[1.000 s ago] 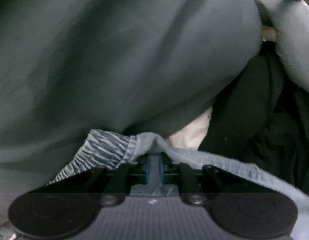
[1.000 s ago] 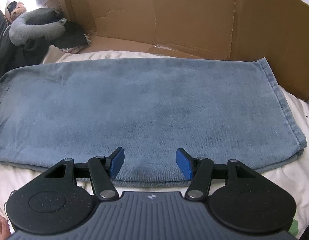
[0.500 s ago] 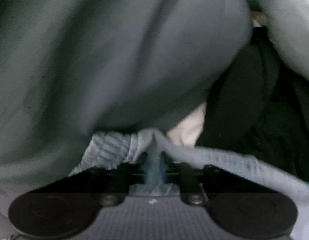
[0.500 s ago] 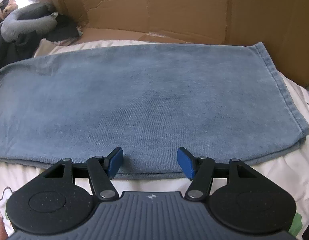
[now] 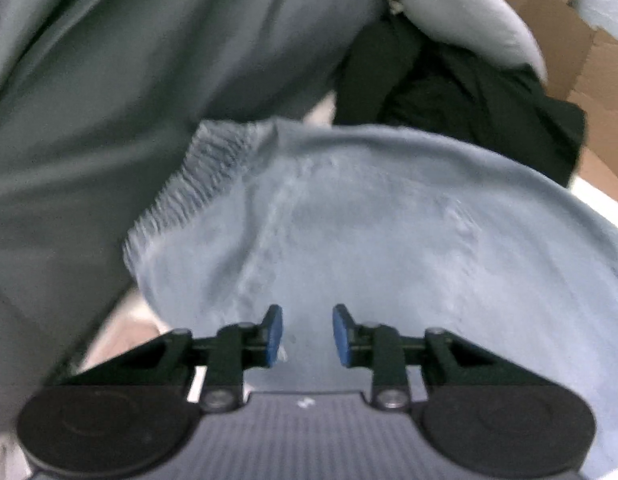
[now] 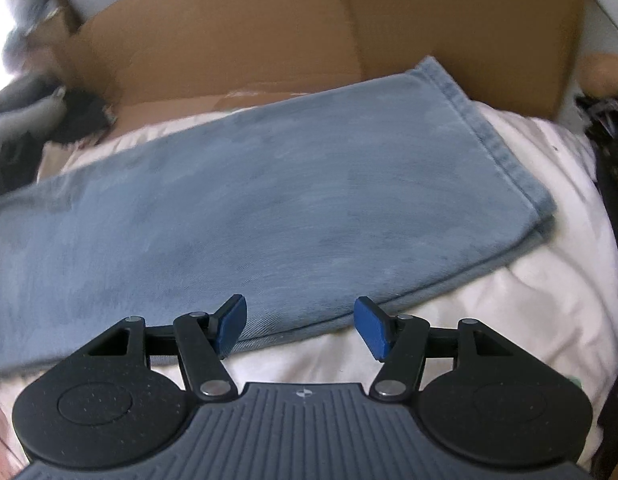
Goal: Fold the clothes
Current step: 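Open the left gripper to release the jeans, then move the left gripper to the jeans edge and grasp it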
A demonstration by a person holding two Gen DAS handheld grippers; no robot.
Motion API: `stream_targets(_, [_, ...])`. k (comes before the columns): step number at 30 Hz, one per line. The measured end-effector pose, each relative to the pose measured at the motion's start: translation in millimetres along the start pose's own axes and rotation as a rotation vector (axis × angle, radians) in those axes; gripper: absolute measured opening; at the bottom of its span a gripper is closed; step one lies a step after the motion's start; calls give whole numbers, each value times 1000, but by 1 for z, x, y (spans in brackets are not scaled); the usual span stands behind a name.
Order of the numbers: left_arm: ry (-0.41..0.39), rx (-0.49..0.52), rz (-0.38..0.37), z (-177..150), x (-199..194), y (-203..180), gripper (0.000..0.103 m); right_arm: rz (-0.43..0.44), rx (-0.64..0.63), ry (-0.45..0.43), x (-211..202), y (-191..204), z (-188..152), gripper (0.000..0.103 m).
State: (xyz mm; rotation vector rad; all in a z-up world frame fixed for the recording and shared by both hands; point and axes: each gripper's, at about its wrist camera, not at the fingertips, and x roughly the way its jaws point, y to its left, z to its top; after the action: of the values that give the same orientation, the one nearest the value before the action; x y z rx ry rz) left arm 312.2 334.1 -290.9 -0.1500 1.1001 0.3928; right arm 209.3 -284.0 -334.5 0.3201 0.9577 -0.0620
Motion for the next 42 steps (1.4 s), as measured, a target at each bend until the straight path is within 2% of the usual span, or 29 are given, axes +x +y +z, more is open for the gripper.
stream_targets(1, [2, -9, -20, -2, 5, -3, 34, 0, 12, -3, -2, -3, 0, 66])
stream_targets(4, [15, -48, -59, -33, -16, -10, 42, -6, 20, -12, -5, -7, -1, 66])
stream_targets(10, [33, -38, -151, -69, -36, -43, 45, -31, 67, -49, -11, -22, 2, 66])
stream_targets(15, [51, -68, -172, -91, -27, -67, 46, -67, 153, -69, -12, -47, 0, 66])
stream_targets(18, [77, -52, -197, -107, -19, -77, 46, -79, 194, -69, -12, -64, -2, 65])
stream_targets(22, [99, -76, -203, -122, -16, -79, 46, -93, 277, -67, -8, -88, 0, 65])
stream_targets(26, [86, -65, -212, -128, -18, -81, 46, -136, 331, -88, -5, -102, 10, 62])
stream_targets(29, [75, -47, -206, -128, -20, -82, 46, -187, 343, -113, -7, -105, 18, 52])
stream_targets(34, [63, -10, -210, -132, -20, -86, 46, -181, 292, -145, -8, -100, 28, 51])
stream_targets(38, [58, -20, -227, -135, -23, -85, 46, -179, 325, -129, 2, -107, 31, 51])
stream_targets(41, [69, -44, -243, -137, -22, -82, 46, -146, 342, -90, 14, -114, 38, 51])
stream_targets(42, [73, -51, -246, -137, -21, -81, 46, -141, 346, -87, 15, -115, 40, 47])
